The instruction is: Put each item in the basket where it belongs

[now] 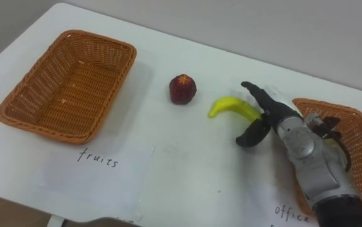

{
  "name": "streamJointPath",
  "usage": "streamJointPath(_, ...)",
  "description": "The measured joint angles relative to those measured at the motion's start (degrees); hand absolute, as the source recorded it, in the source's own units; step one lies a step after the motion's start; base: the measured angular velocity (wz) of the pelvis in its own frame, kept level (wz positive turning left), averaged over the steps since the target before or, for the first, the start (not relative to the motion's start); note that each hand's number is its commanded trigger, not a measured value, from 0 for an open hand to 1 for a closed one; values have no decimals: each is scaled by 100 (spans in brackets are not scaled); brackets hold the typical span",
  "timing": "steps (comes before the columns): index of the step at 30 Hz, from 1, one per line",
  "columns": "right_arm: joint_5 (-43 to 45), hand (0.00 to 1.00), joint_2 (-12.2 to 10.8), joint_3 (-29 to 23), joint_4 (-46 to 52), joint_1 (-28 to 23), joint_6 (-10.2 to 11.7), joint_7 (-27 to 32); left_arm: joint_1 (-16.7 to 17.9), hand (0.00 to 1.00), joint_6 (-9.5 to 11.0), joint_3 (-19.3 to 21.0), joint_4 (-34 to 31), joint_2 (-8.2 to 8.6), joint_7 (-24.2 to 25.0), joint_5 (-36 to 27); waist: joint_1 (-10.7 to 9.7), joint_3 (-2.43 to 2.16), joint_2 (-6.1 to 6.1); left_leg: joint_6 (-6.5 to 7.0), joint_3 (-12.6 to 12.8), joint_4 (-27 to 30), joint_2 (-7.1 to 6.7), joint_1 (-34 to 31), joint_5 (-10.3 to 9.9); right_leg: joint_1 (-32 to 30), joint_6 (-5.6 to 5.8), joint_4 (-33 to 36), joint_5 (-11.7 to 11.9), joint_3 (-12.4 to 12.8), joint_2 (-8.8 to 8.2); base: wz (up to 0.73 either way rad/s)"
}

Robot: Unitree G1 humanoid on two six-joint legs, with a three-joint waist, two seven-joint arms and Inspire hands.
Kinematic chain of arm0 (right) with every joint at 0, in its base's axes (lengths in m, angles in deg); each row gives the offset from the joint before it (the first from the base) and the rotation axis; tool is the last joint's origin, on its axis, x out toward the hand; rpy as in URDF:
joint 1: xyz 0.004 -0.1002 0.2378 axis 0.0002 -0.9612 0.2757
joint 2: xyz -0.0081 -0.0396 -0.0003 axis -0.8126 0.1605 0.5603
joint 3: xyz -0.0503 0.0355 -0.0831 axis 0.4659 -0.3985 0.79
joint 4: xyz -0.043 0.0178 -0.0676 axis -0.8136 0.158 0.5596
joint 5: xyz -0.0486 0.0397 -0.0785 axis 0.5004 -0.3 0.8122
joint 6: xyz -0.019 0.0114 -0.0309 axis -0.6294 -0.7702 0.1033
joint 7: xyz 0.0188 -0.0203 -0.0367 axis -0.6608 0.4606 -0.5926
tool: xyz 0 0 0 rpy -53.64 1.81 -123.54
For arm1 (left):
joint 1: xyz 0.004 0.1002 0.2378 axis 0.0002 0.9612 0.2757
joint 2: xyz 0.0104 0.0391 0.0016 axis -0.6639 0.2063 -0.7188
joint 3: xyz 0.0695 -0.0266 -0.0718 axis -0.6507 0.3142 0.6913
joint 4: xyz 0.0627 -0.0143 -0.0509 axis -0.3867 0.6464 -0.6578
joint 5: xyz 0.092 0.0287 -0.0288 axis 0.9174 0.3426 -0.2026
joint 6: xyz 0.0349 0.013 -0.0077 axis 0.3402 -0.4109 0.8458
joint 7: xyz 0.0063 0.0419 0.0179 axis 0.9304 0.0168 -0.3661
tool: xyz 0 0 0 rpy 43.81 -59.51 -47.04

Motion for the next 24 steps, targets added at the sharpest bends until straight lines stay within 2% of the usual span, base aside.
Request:
streamJointPath(10,213,0,0,3,-425,223,29,78,-8,0,9,1,-2,-9,1,13,57,0,1,0,-56,1,-12,0,0,20,0,-2,0,-21,5,2)
streamJointPath(13,213,0,0,2,-477,244,29,136,-15,0,8,-3,-16,-13,0,11,38,4,15,0,-105,18,-16,-20,0,29,0,1,0,-121,-2,8)
streamJointPath(18,210,0,0,1,-562,367,34,184,-34,0,5,-6,-17,-10,-1,11,51,18,52,-1,-135,52,-14,-94,0,-3,0,2,0,-144,-4,4)
streamJointPath(24,237,0,1,7,-860,521,35,197,-29,0,-1,3,-15,-16,-67,33,62,-1,74,-4,-162,90,-17,-81,3,30,0,1,0,-161,-5,3)
